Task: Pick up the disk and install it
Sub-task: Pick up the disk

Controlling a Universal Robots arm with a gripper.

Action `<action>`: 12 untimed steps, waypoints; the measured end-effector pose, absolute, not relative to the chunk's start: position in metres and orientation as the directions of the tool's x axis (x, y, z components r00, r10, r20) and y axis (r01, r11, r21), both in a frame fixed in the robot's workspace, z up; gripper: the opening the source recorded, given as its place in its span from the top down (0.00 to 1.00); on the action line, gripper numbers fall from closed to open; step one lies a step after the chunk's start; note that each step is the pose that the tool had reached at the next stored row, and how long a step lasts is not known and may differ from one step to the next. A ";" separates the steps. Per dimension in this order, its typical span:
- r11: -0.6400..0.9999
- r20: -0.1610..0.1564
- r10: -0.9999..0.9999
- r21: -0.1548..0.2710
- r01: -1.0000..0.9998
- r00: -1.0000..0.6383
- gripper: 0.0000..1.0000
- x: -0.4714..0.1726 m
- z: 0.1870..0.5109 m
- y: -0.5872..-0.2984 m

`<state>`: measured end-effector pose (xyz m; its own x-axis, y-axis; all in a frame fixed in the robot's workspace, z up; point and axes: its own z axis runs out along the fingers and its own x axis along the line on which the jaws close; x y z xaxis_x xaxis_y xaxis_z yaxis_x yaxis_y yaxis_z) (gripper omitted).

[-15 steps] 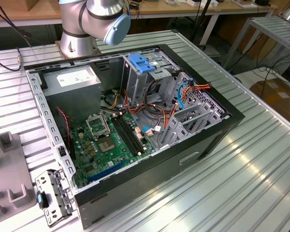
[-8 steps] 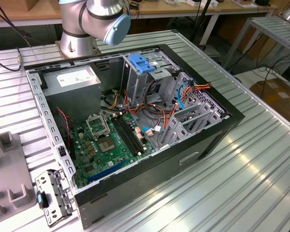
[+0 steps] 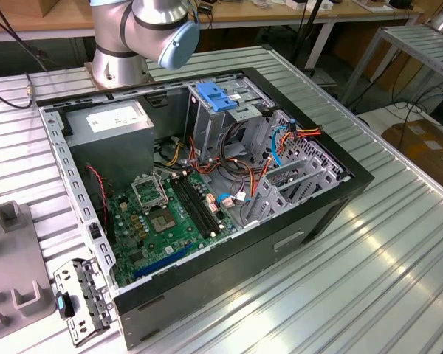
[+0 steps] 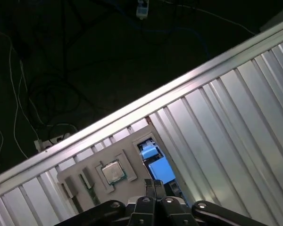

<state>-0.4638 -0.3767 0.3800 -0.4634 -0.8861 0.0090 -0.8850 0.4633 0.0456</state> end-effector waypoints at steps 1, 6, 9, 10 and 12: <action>0.446 0.009 -0.895 0.046 -0.894 -0.446 0.89 -0.464 0.380 -0.377; 0.379 0.004 -0.925 0.029 -0.925 -0.379 0.89 -0.464 0.378 -0.373; 0.344 0.001 -0.939 0.021 -0.939 -0.344 0.89 -0.464 0.376 -0.371; 0.327 0.001 -0.945 0.021 -0.945 -0.327 0.89 -0.464 0.376 -0.371; 0.291 0.001 -0.957 0.020 -0.956 -0.291 0.89 -0.464 0.375 -0.371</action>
<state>-0.4638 -0.3714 0.3746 -0.2911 -0.9567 0.0008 -0.9565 0.2910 0.0204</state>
